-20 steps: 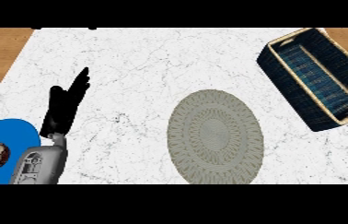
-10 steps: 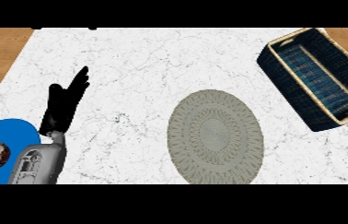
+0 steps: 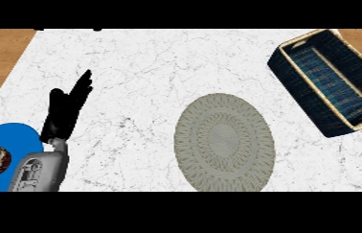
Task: Pick the pear from the placemat and place it in the basket
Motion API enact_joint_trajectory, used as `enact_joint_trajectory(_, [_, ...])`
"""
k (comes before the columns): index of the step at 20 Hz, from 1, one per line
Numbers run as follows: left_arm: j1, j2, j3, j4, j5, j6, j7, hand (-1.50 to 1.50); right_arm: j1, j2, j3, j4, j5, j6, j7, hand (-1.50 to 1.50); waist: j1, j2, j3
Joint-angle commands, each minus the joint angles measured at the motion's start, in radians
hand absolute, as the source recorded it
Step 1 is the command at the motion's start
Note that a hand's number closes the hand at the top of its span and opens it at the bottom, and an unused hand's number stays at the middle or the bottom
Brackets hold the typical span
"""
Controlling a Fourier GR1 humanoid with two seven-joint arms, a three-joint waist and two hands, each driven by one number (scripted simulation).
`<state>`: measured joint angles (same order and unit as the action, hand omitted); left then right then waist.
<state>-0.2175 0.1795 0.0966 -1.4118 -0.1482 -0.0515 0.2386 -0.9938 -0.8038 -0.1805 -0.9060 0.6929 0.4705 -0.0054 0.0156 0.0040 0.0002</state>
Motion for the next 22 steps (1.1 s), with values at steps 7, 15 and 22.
enact_joint_trajectory(7, [-0.030,-0.001,-0.004,-0.024,-0.013,0.010,0.068,0.00,-0.052,0.068,-0.096,0.183,-0.075,-0.007,0.028,-1.50,-0.002,-0.003,0.000])
enact_joint_trajectory(15, [-0.033,-0.003,0.007,0.045,-0.019,0.017,0.002,0.00,-0.016,0.058,-0.256,0.248,-0.163,-0.230,-0.089,-1.50,-0.003,0.001,0.000])
enact_joint_trajectory(22, [-0.008,-0.002,0.000,0.006,-0.012,0.002,0.001,0.00,-0.017,-0.068,-0.362,0.339,-0.213,-0.277,-0.058,-1.50,-0.005,-0.001,0.000])
